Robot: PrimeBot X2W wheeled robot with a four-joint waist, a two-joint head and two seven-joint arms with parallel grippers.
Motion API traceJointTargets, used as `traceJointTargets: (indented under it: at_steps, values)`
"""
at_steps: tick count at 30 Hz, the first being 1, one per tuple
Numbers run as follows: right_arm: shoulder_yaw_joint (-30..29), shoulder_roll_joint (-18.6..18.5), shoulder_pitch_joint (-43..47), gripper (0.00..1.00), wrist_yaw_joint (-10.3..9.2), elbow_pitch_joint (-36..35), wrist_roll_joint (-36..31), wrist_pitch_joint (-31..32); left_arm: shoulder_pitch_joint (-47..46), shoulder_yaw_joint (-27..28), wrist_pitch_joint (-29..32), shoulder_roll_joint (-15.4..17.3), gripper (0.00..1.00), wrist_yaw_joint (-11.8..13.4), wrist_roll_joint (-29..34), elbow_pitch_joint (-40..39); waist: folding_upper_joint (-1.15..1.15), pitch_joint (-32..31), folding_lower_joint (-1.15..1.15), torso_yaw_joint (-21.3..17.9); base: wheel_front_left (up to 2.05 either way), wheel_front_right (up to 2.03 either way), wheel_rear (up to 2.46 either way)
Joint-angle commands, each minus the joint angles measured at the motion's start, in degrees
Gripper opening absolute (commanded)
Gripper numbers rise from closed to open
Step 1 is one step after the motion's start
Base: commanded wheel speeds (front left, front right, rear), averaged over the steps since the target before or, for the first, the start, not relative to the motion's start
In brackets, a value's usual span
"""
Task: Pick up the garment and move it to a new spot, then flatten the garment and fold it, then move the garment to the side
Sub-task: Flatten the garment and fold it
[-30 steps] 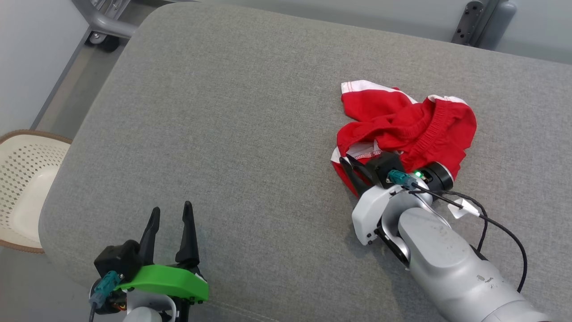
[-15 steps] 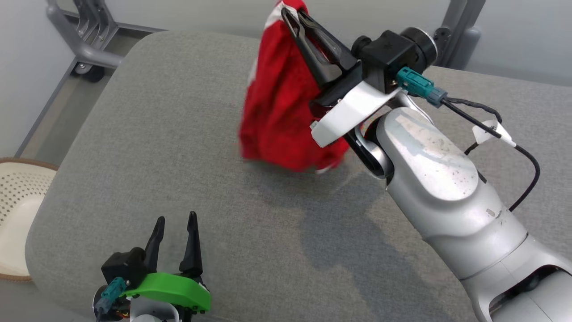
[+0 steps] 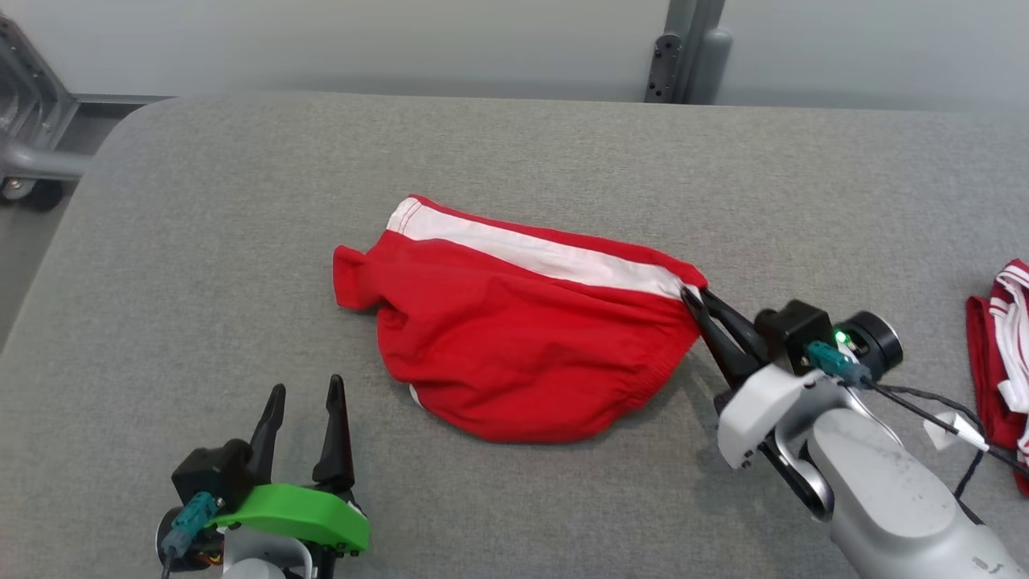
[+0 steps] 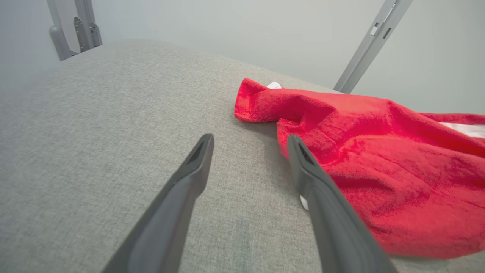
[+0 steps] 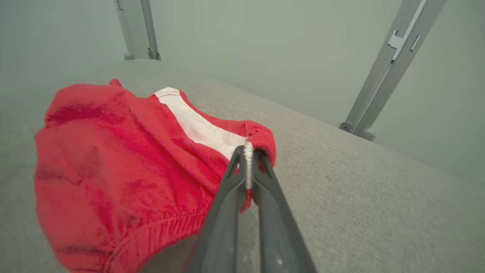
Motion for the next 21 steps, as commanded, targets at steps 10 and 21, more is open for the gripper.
traceJointTargets:
  at_steps: [10, 21]
  values:
    - [-7.08, 2.19, -0.25, 1.0, -0.07, 5.17, -0.93, -0.15, -14.1, 2.06, 0.01, 0.17, 1.0, -1.47, 4.96, 7.29, 0.0, 7.0, 0.0, -11.29, 0.0, 0.0, 0.0]
    - [-15.01, 8.35, 0.15, 1.0, -0.07, 1.49, -7.56, -0.15, -35.12, 1.9, 3.57, 1.78, 1.0, -0.05, 7.24, 30.63, 0.0, 10.66, 0.0, -16.72, 0.0, 0.0, 0.0]
